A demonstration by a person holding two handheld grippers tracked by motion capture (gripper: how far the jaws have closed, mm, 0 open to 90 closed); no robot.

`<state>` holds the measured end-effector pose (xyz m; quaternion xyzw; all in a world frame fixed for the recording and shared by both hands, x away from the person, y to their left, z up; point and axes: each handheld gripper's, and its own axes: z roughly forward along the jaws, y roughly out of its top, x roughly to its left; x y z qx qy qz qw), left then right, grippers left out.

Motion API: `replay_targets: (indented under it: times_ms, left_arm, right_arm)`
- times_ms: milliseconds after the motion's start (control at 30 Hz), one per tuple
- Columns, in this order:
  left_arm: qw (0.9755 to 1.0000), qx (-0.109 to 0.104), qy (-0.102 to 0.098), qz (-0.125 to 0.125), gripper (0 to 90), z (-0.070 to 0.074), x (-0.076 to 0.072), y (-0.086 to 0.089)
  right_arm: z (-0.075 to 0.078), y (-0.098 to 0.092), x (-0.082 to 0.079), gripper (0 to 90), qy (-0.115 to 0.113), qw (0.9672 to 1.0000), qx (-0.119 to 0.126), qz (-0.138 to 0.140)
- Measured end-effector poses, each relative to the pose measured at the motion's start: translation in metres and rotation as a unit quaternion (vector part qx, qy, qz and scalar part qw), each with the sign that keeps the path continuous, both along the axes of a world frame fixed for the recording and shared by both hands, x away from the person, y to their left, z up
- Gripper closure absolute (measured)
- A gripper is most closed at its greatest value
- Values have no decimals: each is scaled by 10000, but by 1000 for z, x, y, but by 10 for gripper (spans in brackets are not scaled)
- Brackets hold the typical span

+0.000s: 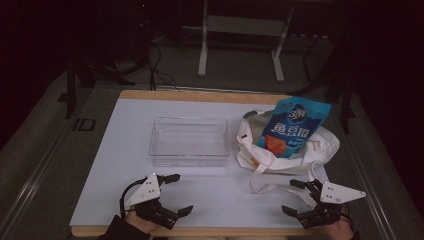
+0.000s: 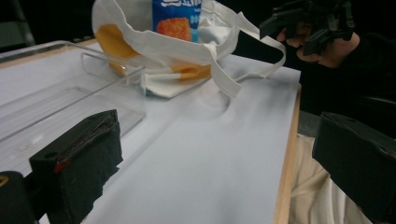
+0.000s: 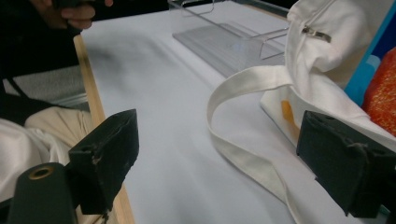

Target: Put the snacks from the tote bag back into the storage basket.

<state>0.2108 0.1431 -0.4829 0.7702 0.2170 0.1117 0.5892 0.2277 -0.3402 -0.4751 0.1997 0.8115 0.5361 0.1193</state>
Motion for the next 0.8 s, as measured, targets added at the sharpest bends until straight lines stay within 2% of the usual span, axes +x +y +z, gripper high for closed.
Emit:
replay_targets:
  times_ms: [100,133,233,267,333,400,567,700,800]
  left_arm:
    - [10000,0,-40,65,18,0,-1,1]
    - [10000,-24,48,54,18,0,-2,2]
    - [9999,82,62,50,18,-1,-2,0]
    - [9996,218,161,57,18,-2,-2,-3]
    - [9993,283,234,28,18,-4,-2,-5]
    - [9991,261,344,-19,18,-5,-1,-5]
    - [9987,256,434,-15,18,-5,1,-3]
    - [9989,253,367,-123,18,-3,3,-4]
    - [9989,233,364,-178,18,-1,6,-6]
  right_arm:
    - [0,-1,1,131,25,10000,28,15]
    - [1,-2,1,131,70,9999,93,65]
    - [2,-5,0,128,-24,9999,124,-14]
    - [3,-5,-1,130,-85,9999,103,-79]
    - [5,-8,0,129,-101,9999,98,-59]
    - [5,-10,2,129,-119,9999,50,-51]
    - [4,-8,5,129,-101,9999,-1,58]
    - [4,-7,6,128,-82,9999,-55,135]
    - [7,-7,6,129,-164,9997,-102,159]
